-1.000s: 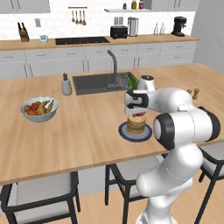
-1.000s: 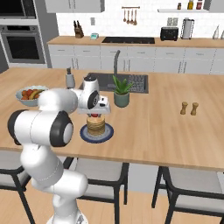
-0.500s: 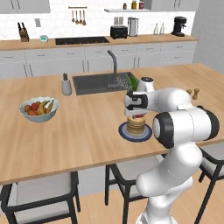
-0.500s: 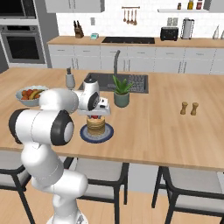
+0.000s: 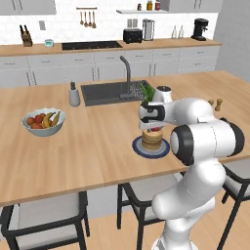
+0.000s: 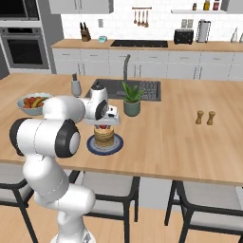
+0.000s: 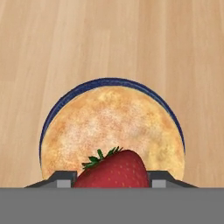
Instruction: Take the strawberry from the fridge and place it on top of the pancake, located on the dining counter.
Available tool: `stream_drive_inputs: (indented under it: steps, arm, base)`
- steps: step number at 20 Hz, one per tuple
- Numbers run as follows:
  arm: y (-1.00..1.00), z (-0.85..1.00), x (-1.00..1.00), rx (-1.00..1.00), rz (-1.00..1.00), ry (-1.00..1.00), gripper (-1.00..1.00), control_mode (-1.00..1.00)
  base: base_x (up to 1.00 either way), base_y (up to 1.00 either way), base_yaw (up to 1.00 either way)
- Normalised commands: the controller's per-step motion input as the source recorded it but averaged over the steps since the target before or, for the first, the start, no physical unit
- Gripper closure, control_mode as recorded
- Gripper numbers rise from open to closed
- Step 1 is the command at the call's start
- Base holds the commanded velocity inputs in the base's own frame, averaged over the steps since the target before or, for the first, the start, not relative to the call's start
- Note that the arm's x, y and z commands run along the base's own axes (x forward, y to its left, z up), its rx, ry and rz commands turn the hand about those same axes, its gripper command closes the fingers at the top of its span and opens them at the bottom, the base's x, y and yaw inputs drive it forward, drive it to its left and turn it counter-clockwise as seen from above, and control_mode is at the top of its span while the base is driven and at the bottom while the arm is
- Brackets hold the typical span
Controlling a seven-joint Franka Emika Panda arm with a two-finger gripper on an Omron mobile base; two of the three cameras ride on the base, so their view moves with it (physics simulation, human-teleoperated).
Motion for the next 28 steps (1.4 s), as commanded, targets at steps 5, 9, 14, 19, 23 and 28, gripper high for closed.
stream_drive_inputs:
  steps: [5, 9, 14, 19, 23, 28]
  arm:
    - [0.0, 0.0, 0.0, 0.0, 0.0, 0.0, -1.0, -1.0]
    - [0.0, 0.0, 0.0, 0.0, 0.0, 0.0, -1.0, -1.0]
    - [0.0, 0.07, 0.0, 0.0, 0.0, 0.0, -1.0, -1.0]
    - [0.0, 0.35, 0.0, -0.03, 0.0, 0.0, -1.0, -1.0]
    - [0.0, 0.51, 0.0, -0.04, 0.0, 0.0, -1.0, -1.0]
    - [0.0, 0.62, -0.25, -0.04, 0.0, -0.05, -1.0, -1.0]
  base:
    - [0.0, 0.0, 0.0]
    - [0.0, 0.0, 0.0]
    - [0.0, 0.0, 0.0]
    - [0.0, 0.0, 0.0]
    - [0.0, 0.0, 0.0]
    - [0.0, 0.0, 0.0]
